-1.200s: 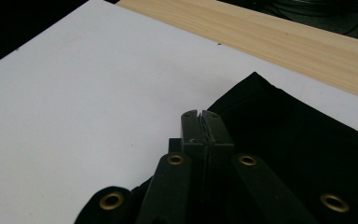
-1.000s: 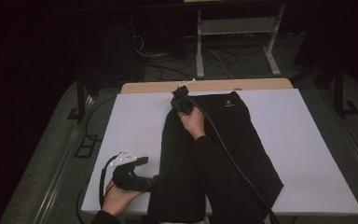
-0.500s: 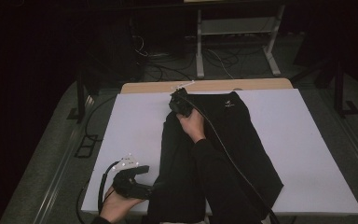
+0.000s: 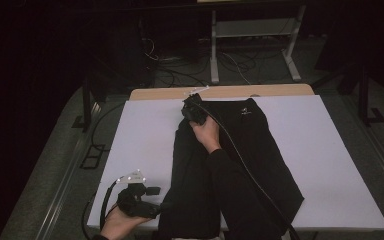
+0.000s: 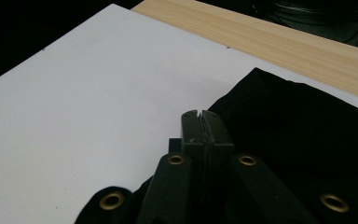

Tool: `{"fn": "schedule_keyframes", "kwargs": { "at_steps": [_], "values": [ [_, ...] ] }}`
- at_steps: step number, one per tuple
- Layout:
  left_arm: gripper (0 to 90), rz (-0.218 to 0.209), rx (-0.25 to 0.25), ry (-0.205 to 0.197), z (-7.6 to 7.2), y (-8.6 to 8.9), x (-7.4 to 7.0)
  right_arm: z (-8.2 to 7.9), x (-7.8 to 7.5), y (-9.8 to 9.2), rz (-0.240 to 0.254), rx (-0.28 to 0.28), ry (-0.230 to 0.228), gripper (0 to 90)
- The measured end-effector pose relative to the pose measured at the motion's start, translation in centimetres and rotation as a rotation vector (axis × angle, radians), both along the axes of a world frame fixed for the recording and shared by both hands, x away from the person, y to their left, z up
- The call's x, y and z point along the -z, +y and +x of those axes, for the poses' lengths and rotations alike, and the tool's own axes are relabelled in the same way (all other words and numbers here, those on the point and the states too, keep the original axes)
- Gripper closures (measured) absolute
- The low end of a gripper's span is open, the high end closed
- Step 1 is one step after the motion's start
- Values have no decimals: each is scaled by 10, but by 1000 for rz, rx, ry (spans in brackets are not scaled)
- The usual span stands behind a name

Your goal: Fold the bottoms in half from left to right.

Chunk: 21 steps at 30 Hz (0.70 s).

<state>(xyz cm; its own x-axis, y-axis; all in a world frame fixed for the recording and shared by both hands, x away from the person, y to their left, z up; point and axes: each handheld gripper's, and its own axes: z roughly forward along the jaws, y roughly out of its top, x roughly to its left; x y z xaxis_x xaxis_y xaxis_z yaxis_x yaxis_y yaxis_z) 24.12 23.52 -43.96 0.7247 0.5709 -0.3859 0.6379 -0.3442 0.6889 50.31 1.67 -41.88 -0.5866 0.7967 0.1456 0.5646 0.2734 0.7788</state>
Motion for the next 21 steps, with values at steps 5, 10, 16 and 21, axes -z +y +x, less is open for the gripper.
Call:
{"fn": "schedule_keyframes", "kwargs": {
  "at_steps": [5,10,16,21],
  "values": [
    [209,4,16,33,7,3,4,0,-1,-1,0,-15,-1,877],
    [255,24,38,45,9,-1,7,0,-3,-2,-2,-20,-8,877],
    [313,59,72,65,8,-8,8,-2,-4,-1,-9,-47,-16,876],
    [496,81,98,77,3,-7,8,-2,-4,-1,7,-74,-9,876]
  ]
}}
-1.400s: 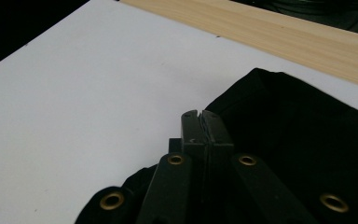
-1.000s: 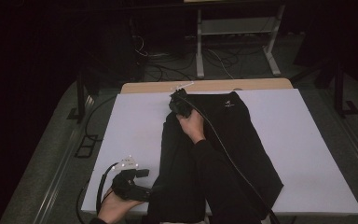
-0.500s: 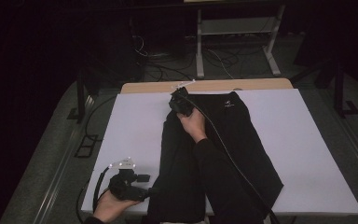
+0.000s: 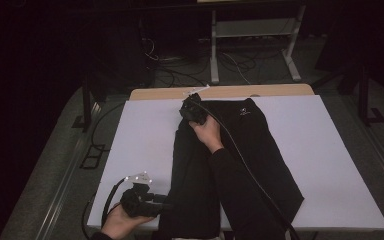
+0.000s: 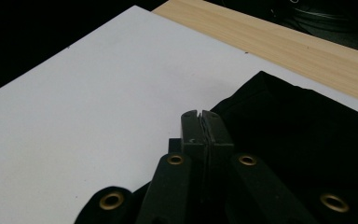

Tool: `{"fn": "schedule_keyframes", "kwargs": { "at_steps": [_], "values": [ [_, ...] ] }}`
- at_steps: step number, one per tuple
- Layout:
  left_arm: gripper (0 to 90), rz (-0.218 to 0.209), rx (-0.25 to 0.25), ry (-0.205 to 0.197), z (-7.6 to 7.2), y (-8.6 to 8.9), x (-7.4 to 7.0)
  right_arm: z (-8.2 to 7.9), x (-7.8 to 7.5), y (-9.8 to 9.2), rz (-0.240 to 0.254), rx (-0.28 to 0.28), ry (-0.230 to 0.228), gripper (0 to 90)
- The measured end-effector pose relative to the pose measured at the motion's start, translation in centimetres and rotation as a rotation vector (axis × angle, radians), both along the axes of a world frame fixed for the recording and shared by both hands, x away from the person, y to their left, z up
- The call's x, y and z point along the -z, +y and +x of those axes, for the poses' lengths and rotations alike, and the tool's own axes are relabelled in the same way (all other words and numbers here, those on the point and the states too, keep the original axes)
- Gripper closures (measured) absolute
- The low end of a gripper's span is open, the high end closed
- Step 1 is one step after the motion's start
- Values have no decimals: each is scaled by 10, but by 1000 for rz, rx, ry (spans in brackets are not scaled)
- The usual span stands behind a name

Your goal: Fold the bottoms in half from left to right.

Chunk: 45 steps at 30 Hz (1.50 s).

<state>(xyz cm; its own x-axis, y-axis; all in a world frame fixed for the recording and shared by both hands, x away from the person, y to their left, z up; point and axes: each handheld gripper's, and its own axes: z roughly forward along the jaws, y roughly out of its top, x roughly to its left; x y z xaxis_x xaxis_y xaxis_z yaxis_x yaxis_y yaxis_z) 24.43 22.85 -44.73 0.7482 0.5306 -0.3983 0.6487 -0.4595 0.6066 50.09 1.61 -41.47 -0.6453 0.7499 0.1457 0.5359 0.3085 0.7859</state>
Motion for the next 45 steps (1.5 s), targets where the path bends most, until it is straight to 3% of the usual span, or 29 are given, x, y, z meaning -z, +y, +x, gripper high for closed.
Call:
{"fn": "schedule_keyframes", "kwargs": {
  "at_steps": [1,2,6,8,10,12,18,26,29,34,38,43,45],
  "values": [
    [496,6,6,-8,-1,0,0,0,0,0,0,0,0,876],
    [571,16,6,-10,-2,1,0,0,0,0,0,0,3,876],
    [666,23,-14,0,-1,3,1,0,0,1,3,4,4,876],
    [794,24,-14,16,2,4,3,0,0,1,7,5,2,875],
    [827,33,-10,25,4,4,3,0,0,1,6,6,2,875],
    [879,28,-5,58,8,4,4,0,1,0,3,6,2,876],
    [887,40,32,21,8,0,1,1,0,-2,6,11,1,876],
    [890,-21,65,-52,2,-2,-12,2,-11,-15,-1,26,-12,876],
    [891,-54,68,-55,2,-3,-15,2,-13,-20,-6,32,-17,876],
    [891,-72,90,-47,2,-11,-20,3,-20,-33,-9,52,-20,875],
    [891,-159,86,34,2,-20,-22,5,-23,-48,-1,74,0,875],
    [891,-116,130,17,0,-34,-24,6,-21,-64,-3,105,7,875],
    [891,-118,136,21,1,-36,-24,6,-22,-73,9,121,12,875]
  ]
}}
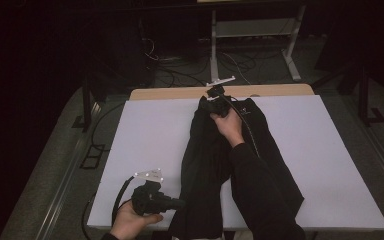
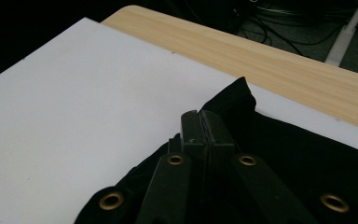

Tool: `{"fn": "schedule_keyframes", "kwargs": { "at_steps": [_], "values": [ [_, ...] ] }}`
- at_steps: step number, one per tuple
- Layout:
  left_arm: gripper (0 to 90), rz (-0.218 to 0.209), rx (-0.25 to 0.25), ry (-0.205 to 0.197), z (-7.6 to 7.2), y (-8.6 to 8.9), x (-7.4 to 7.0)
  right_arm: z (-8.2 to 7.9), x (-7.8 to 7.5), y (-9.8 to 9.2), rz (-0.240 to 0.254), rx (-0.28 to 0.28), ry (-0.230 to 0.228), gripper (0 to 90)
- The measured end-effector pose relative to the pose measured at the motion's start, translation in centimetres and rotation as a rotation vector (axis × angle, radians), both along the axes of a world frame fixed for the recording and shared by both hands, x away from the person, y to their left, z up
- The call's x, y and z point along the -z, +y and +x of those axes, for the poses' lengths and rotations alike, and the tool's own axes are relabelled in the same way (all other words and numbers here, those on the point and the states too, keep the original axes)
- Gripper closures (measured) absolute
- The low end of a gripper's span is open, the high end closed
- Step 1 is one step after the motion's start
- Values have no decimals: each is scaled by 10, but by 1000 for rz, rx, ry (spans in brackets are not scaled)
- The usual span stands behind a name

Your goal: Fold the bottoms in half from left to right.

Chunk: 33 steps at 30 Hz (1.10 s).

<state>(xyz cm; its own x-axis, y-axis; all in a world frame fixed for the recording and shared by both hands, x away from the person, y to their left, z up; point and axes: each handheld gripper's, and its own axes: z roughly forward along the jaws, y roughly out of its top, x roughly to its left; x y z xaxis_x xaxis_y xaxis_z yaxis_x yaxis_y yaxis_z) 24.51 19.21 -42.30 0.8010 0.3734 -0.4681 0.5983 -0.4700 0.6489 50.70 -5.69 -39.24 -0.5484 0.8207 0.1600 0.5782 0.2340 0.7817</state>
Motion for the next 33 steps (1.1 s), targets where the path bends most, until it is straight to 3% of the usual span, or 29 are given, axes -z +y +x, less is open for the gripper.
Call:
{"fn": "schedule_keyframes", "kwargs": {
  "at_steps": [8,16,33],
  "values": [
    [891,-11,23,-4,1,-9,-4,3,-13,-30,11,45,-7,875],
    [891,-105,62,24,8,-32,-7,3,-13,-44,-14,54,4,875],
    [892,-106,161,19,13,-85,-14,3,-18,-73,-48,52,-1,875]
  ]
}}
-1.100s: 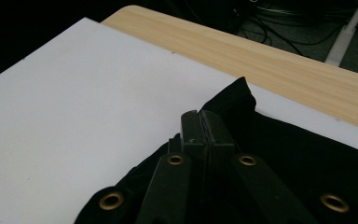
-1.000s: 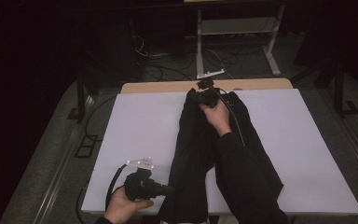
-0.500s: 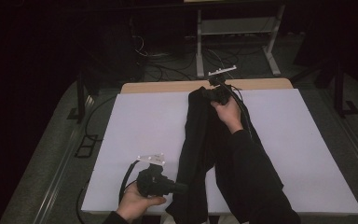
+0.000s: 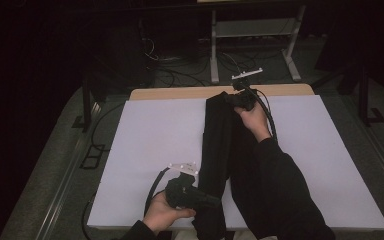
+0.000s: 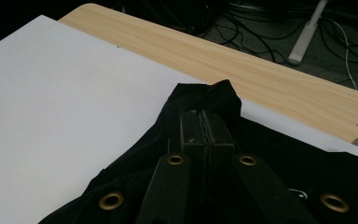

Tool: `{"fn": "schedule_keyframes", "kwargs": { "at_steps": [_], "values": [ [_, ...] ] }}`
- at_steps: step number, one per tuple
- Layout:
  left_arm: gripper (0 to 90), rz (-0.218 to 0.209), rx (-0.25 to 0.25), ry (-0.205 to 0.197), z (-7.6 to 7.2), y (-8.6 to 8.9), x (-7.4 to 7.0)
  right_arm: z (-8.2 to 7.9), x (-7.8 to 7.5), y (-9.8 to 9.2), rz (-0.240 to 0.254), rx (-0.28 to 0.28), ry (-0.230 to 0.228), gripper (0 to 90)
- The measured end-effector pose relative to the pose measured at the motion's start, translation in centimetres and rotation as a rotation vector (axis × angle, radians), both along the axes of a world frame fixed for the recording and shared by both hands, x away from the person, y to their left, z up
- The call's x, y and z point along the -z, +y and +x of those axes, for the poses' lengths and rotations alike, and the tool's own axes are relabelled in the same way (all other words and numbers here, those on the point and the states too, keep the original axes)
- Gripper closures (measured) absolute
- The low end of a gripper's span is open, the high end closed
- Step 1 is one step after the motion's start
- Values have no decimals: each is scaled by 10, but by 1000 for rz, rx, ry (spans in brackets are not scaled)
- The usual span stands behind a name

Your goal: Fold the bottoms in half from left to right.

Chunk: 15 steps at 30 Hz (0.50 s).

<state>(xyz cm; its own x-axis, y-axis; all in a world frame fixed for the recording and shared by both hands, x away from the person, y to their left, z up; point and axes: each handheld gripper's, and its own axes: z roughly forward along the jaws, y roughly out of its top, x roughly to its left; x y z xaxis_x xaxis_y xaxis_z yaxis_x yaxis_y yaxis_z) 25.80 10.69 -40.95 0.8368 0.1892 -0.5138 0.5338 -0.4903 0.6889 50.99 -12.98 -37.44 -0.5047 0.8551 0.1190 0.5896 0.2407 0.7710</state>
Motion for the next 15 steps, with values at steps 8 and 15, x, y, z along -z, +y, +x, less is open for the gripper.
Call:
{"fn": "schedule_keyframes", "kwargs": {
  "at_steps": [8,15],
  "values": [
    [892,20,34,18,5,-23,-3,-2,-3,-15,-1,-9,-3,875],
    [892,21,59,3,7,-39,-9,0,-2,-25,9,-10,-2,875]
  ]
}}
